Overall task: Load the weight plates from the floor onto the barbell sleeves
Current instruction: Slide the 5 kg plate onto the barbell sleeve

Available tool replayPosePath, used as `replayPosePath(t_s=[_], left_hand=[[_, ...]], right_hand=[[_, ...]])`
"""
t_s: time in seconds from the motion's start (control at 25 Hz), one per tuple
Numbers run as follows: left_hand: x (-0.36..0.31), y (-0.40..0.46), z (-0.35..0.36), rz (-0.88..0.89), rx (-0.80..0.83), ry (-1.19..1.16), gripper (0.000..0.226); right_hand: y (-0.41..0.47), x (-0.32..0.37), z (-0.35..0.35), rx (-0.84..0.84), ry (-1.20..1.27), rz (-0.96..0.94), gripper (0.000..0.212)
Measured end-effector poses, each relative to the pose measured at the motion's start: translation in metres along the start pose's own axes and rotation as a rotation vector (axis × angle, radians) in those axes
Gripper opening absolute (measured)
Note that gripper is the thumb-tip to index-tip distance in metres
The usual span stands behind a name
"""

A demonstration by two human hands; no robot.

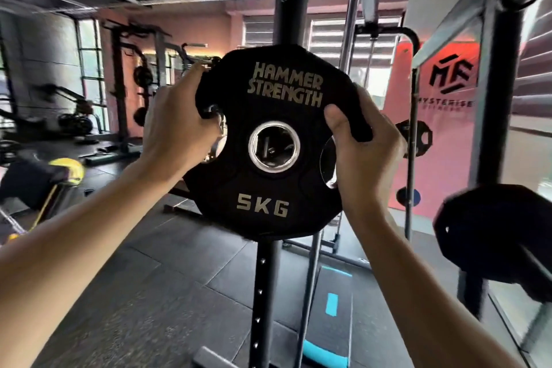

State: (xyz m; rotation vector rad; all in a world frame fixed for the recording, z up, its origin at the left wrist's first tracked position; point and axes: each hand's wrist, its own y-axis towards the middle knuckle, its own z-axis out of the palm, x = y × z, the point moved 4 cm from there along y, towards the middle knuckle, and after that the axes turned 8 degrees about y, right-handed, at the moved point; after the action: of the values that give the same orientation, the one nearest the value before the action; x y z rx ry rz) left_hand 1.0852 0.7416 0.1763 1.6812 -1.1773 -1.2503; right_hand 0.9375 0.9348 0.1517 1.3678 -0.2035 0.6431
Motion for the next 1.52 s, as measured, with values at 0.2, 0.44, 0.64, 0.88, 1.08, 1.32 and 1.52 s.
replayPosePath(t_s=[0.2,0.44,0.64,0.88,1.08,1.32,1.52], left_hand=[[0.056,-0.01,0.019,-0.039,0.065,-0.009,0.035],[0.115,-0.003,0.058,-0.022,0.17,-0.083,0.039],[0.129,-0.006,0.09,-0.028,0.273,-0.159,0.042],[0.14,-0.013,0.124,-0.053,0.31,-0.205,0.04],[0.145,-0.017,0.139,0.004,0.235,-0.233,0.038],[0.143,-0.005,0.165,0.139,0.318,-0.052,0.048],[0.144,0.025,0.197,0.221,0.733,-0.169,0.109]], right_hand=[[-0.027,-0.025,0.032,-0.015,-0.031,0.041,0.047],[-0.045,-0.054,0.063,-0.077,-0.138,0.052,0.047],[-0.059,-0.066,0.057,-0.158,-0.236,0.086,0.051],[-0.07,-0.086,0.055,-0.183,-0.318,0.098,0.054],[-0.068,-0.087,0.057,-0.122,-0.429,-0.032,0.053],[-0.048,-0.121,0.062,-0.07,-0.482,0.082,0.057],[-0.029,-0.148,0.071,0.027,-0.59,0.108,0.069]])
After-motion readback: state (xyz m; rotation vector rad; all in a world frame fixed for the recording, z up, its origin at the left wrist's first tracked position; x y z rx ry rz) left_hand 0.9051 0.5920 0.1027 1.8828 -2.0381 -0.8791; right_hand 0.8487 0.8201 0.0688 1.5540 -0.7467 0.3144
